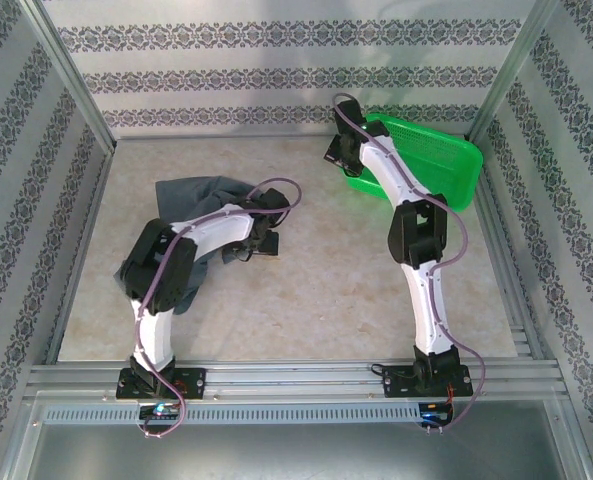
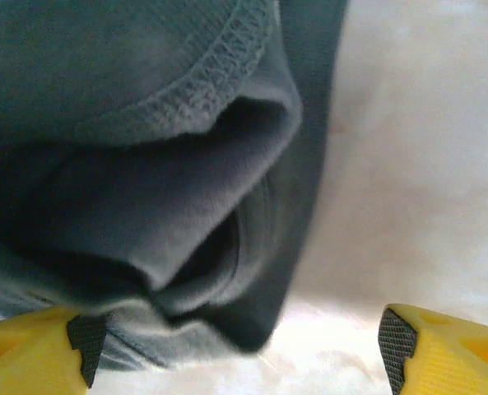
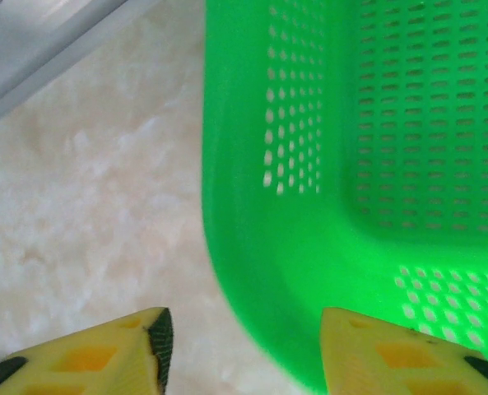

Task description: Fold and stack the t-shirts

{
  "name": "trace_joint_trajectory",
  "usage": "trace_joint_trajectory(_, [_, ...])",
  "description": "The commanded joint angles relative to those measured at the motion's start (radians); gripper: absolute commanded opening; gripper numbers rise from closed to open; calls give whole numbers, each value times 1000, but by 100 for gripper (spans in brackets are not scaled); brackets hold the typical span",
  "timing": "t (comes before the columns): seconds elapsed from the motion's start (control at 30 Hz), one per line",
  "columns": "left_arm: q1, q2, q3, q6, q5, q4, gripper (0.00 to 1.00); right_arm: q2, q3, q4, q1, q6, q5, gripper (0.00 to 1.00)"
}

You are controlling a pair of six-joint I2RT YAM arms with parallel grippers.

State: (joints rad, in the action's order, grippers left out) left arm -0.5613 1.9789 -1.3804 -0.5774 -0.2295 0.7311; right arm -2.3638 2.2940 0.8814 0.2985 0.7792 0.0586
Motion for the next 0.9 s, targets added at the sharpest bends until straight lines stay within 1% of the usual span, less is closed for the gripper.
trace_joint_trajectory(0.0, [1, 44, -31, 60, -158, 92, 86, 179, -147, -46, 7, -35, -10, 55])
trace_joint_trajectory(0.03, [1, 58, -36, 69, -164, 84, 83, 209, -202, -79, -1, -34, -22, 55])
trace_joint_trajectory(0.1, [2, 98, -64, 80, -178, 86, 75, 251, -290, -112, -17, -34, -43, 55])
trace_joint_trajectory(0.17, [3, 125, -83, 91, -190, 83, 64, 271, -339, -110, -28, -38, -54, 52])
trace_joint_trajectory(0.23, [11, 121, -95, 88, -190, 75, 45, 305, -394, -128, -31, -47, -60, 51])
trace_joint_trajectory(0.3, [22, 58, -104, 81, -148, 34, 16, 357, -460, -161, -27, -55, -60, 51])
trace_joint_trajectory(0.33, [23, 16, -102, 85, -130, -1, 3, 381, -494, -183, -24, -59, -59, 51])
trace_joint_trajectory(0.37, [23, -34, -105, 89, -110, -47, 0, 407, -526, -203, -24, -59, -58, 51])
trace_joint_trajectory(0.43, [23, -80, -163, 83, -70, -77, 0, 449, -578, -226, -24, -56, -52, 51])
trace_joint_trajectory(0.57, [23, -71, -362, 54, 81, -94, 0, 531, -662, -273, -33, -34, -23, 50])
trace_joint_trajectory(0.63, [22, -59, -470, 31, 131, -113, 0, 560, -688, -294, -42, -16, -16, 50])
trace_joint_trajectory(0.73, [30, -12, -690, 7, 191, -112, 0, 587, -690, -300, -55, -6, 2, 49])
trace_joint_trajectory(0.87, [61, 79, -1062, -53, 261, -124, 0, 620, -688, -304, -71, -2, 3, 49])
